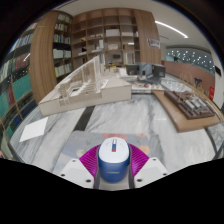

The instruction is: Arrange mouse

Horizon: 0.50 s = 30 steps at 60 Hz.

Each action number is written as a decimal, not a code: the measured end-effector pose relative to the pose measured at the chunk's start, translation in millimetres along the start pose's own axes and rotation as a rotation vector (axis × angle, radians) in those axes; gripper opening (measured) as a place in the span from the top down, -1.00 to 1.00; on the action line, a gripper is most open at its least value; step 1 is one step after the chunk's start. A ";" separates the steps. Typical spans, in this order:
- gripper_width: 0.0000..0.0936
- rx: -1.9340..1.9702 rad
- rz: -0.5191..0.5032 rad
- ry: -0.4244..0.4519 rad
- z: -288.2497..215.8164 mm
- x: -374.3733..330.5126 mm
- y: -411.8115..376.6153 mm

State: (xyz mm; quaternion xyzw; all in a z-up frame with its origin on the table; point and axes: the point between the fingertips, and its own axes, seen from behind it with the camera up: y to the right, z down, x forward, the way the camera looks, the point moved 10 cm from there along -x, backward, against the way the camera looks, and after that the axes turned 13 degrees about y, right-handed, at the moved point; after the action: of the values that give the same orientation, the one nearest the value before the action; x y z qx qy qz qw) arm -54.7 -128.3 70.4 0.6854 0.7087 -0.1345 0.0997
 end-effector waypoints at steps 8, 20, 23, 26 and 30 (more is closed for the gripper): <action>-0.04 -0.054 -0.028 -0.021 26.4 9.2 -8.2; -0.91 -0.041 -0.058 -0.109 11.5 -12.2 1.9; -0.80 -0.029 -0.073 -0.117 5.1 -28.3 8.4; -0.80 -0.013 -0.089 -0.127 1.3 -46.8 16.5; -0.81 0.010 -0.095 -0.134 -2.7 -72.1 29.7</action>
State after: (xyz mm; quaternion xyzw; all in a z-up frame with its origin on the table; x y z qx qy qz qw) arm -22.0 -194.8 94.8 0.6411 0.7314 -0.1881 0.1369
